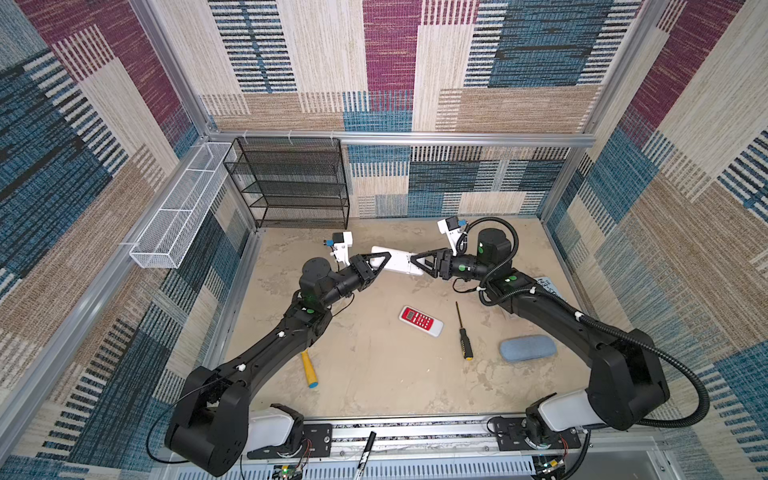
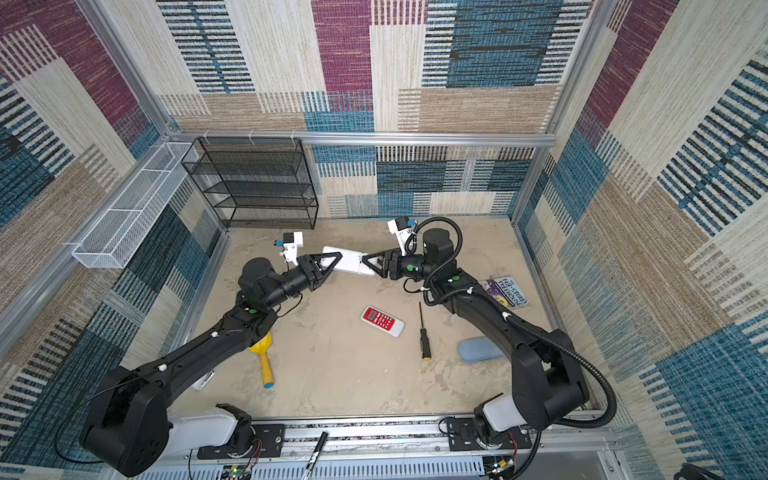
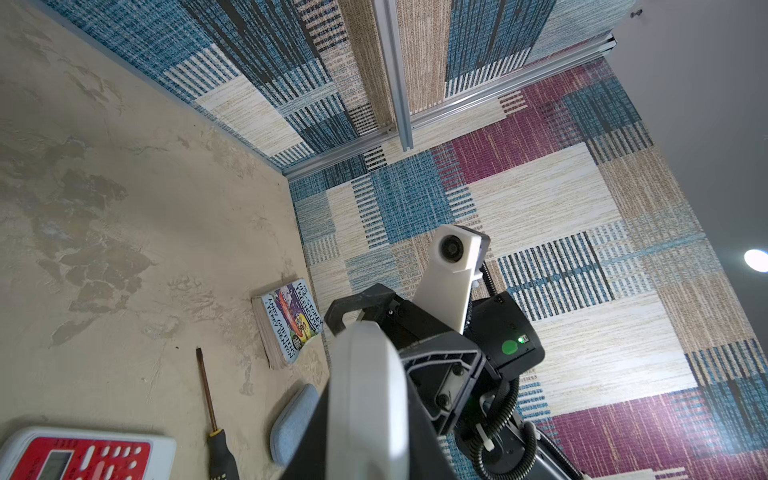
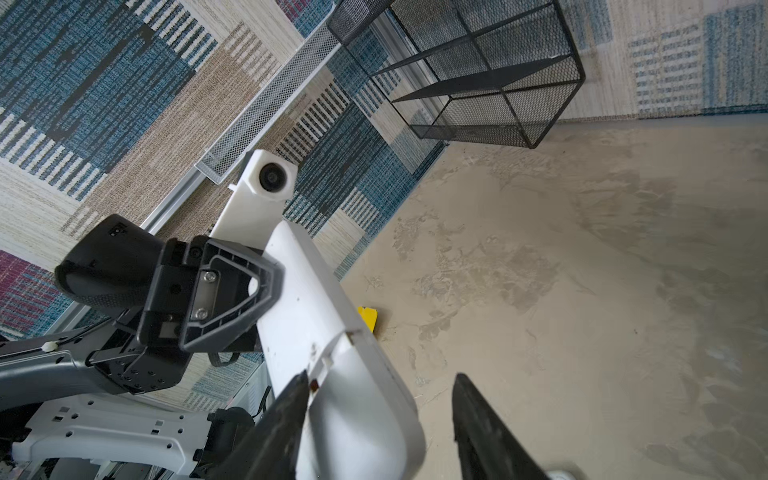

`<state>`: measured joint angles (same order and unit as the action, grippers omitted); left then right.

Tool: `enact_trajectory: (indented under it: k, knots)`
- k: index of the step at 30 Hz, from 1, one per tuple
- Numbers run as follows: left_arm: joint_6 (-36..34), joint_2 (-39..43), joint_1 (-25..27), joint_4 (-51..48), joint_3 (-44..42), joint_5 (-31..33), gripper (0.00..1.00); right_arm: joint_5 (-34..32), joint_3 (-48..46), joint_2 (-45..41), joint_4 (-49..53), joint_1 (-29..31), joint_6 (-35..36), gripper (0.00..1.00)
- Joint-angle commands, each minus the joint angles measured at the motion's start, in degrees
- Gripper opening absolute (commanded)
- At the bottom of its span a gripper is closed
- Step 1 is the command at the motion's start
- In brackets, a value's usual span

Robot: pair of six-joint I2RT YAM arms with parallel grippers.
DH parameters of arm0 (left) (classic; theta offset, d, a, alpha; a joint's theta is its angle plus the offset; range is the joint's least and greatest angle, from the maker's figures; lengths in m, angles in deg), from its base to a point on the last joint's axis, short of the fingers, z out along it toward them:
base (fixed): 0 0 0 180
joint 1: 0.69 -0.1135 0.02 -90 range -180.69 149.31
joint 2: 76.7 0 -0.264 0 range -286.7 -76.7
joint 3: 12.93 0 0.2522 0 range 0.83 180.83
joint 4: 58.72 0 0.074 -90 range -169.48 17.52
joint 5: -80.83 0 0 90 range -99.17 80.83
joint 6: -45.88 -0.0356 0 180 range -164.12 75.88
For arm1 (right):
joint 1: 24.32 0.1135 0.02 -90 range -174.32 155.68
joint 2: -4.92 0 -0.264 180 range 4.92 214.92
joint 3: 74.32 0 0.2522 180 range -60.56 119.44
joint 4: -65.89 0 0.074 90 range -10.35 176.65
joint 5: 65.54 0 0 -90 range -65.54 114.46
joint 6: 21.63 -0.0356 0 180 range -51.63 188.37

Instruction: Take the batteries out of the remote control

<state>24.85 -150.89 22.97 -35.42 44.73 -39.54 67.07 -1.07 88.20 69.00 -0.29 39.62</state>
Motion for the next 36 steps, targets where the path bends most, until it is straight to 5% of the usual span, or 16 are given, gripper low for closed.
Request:
enact_trajectory:
  k: [1,12,36]
  knots:
    - [-0.54,0.24,-0.11,1.93,0.03,-0.44,0.00,-1.45,0.29,-0.10,0.48,0.05,0.78,0.57]
    - [-1.48,-1.30,-0.11,1.44,1.27,0.12,0.00,-0.05,-3.31,-1.49,-1.05,0.05,-0.98,0.57]
    - [-1.83,-2.78,-0.19,0.21,2.18,0.96,0.00,-0.63,-3.31,-0.49,-0.64,0.05,-0.69,0.26]
